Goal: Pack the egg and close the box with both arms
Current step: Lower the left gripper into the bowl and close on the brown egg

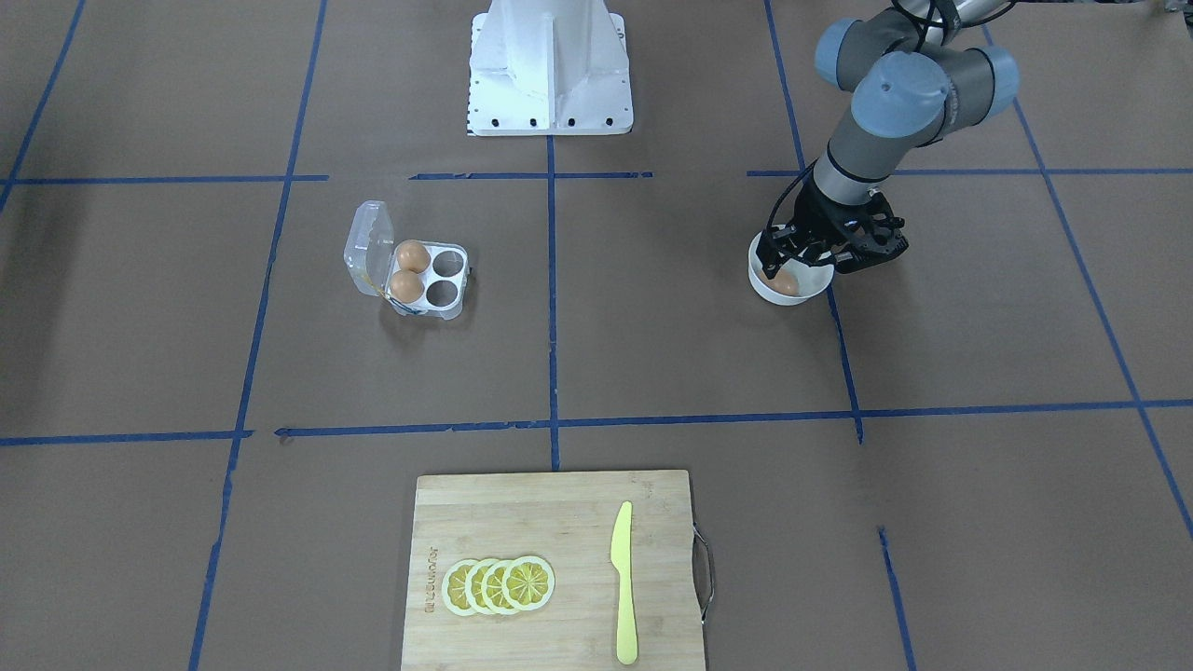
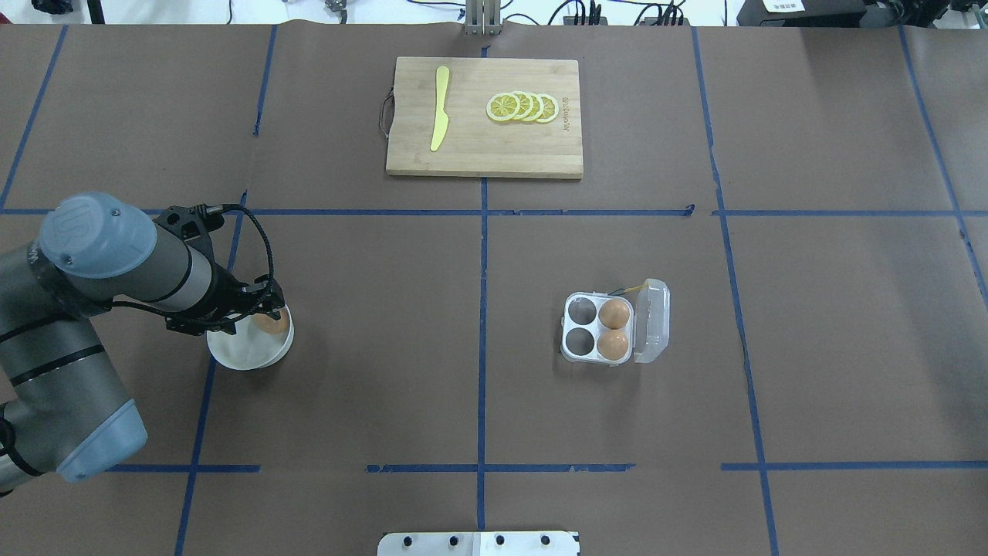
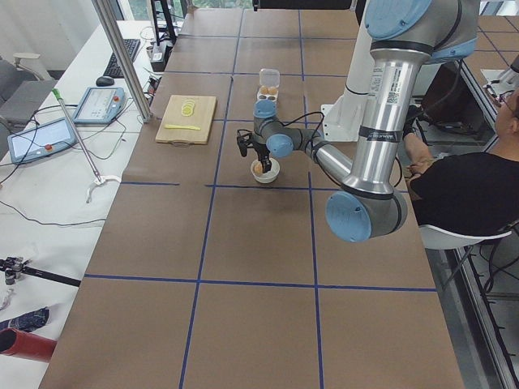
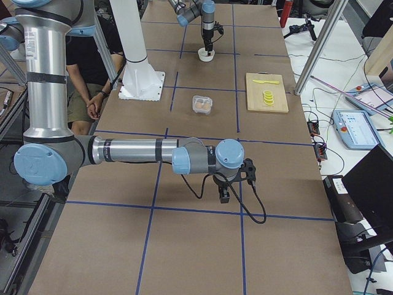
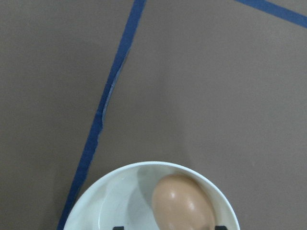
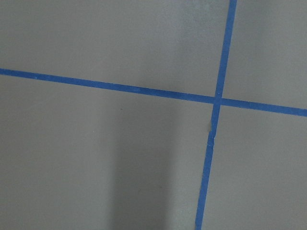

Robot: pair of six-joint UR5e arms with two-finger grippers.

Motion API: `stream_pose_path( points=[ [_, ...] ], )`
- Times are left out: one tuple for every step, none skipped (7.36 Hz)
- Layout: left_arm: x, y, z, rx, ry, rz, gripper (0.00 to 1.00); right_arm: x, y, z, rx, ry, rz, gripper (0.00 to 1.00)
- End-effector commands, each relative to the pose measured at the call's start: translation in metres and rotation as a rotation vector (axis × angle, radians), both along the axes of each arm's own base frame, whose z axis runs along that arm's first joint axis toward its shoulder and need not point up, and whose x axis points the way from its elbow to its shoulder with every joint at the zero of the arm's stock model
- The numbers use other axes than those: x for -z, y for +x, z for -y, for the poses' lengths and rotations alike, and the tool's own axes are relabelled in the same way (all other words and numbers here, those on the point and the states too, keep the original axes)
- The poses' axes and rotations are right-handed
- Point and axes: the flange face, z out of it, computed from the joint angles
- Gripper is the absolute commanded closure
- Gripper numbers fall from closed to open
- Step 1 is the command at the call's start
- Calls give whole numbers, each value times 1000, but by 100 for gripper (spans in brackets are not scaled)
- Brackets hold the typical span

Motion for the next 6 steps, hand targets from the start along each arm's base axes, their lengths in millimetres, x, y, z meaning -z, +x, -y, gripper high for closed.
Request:
stream_pose_path(
  points=[
    [-3, 2, 0, -1, -3, 6, 30, 0, 0, 1, 0, 10, 0, 0],
    [-3, 2, 0, -1, -3, 6, 31, -2, 0, 0, -1, 12, 1, 0],
    [-5, 3, 1, -1, -6, 9, 32, -3, 0, 0, -1, 14, 1, 0],
    [-6, 3, 2, 0, -6, 11, 32, -5, 0, 0, 0, 13, 1, 0],
    [-3, 5, 3, 4, 0, 10, 32, -5, 0, 0, 0, 13, 1, 0],
    [-3, 5, 2, 1, -1, 9, 32, -5, 0, 0, -1, 12, 1, 0]
  ],
)
